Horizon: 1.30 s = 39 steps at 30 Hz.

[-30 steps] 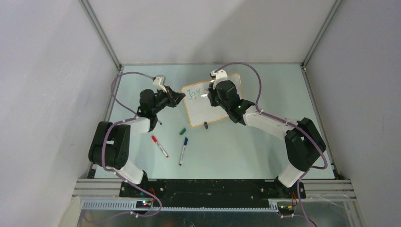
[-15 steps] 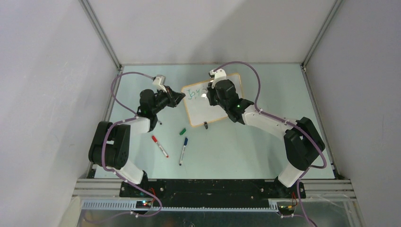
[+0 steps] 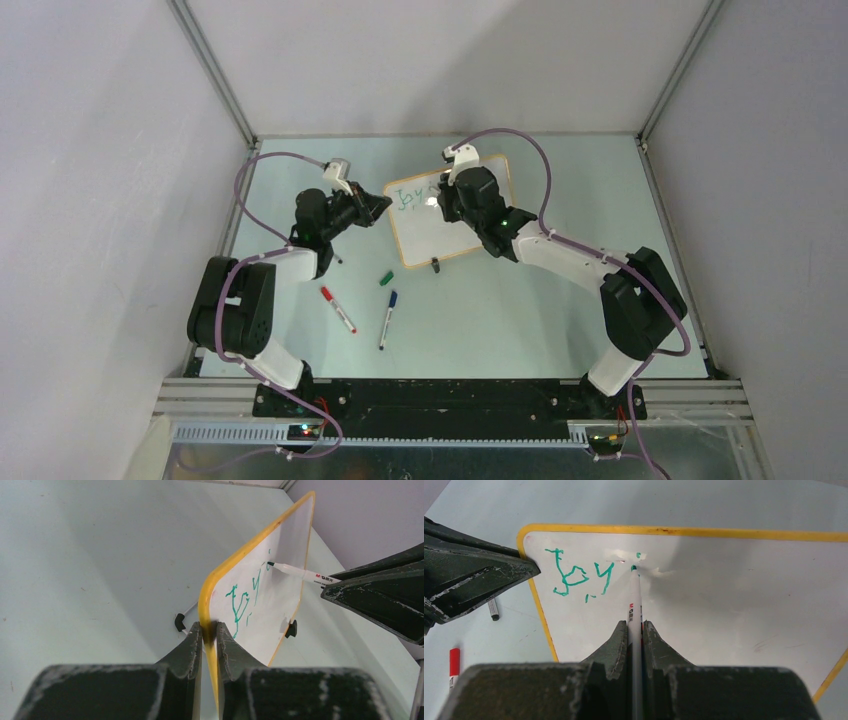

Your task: Write a sentence on the whiteboard

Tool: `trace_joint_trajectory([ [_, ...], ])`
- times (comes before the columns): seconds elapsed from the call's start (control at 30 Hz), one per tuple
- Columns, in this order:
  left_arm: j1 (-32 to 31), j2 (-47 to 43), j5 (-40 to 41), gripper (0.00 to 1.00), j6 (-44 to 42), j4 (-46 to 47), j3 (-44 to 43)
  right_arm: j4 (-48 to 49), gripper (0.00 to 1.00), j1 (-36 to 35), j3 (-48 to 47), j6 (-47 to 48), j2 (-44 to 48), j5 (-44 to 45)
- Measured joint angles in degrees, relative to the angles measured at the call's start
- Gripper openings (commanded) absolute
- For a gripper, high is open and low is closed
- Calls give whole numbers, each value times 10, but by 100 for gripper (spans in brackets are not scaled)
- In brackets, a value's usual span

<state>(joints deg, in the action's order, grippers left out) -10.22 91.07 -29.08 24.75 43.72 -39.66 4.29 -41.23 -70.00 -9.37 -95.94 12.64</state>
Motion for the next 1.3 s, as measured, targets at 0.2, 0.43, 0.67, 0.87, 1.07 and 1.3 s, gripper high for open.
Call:
trace_joint_trajectory([
  [0.2,0,0,0,4,0,0,0,-3,0,-3,0,0,0,4],
  [0.43,0,0,0,4,0,0,0,-6,0,-8,5,0,0,10],
  [0.67,0,0,0,4,0,-1,0,-7,0,-15,24,0,8,17],
  [0.87,0,0,0,4,0,-1,0,-8,0,-18,29,0,10,22],
  [1.07,0,0,0,4,0,-1,0,-9,0,-11,32,-5,23,2],
  [1.3,0,0,0,4,0,-1,0,0,0,15,32,-16,54,-22],
])
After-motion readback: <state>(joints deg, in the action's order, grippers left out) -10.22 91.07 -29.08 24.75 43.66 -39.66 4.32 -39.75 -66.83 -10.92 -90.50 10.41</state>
